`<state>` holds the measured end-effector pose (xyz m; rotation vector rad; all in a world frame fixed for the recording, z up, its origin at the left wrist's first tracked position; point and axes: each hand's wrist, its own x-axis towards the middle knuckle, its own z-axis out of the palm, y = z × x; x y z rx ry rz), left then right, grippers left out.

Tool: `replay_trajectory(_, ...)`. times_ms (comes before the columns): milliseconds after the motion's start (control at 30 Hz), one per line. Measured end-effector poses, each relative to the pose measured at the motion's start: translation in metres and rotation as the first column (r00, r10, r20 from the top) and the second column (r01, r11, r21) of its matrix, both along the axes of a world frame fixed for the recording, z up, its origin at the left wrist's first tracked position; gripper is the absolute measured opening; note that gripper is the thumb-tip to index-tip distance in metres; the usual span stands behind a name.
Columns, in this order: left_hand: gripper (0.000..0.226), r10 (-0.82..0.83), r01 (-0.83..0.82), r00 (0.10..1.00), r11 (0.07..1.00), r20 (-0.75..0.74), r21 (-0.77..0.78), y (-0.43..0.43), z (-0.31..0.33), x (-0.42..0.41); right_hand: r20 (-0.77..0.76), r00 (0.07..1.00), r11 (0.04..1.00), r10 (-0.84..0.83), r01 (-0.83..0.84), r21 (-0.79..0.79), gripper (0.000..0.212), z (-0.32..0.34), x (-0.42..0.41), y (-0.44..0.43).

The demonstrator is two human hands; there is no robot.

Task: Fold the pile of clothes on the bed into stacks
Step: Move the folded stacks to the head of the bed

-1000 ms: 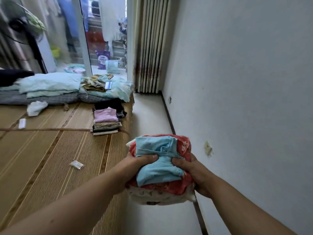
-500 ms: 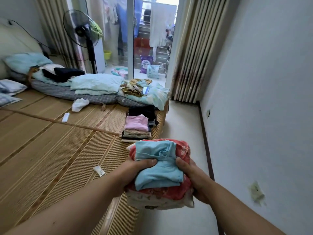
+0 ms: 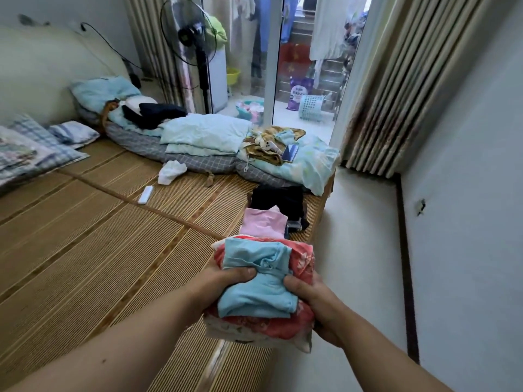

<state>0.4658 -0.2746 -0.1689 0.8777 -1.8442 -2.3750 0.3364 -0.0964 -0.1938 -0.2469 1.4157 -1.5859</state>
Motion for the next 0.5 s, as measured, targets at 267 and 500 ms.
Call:
replay_trajectory(267, 0.060, 0.102, -0.101, 0.994, 0.995, 0.034, -0.020, -0.046, -0.052, -0.079, 0.050, 0.986, 0.987, 0.157, -0.159, 0.036, 0.070, -0.051, -0.097, -0.058)
replay_trajectory(500, 0.060, 0.169, -0.167, 0.979, 0.986, 0.113, -0.030, -0.086, -0.111, -0.119, 0.114, 0.980, 0.985, 0.166, -0.171, 0.035, 0.080, -0.118, -0.140, -0.103)
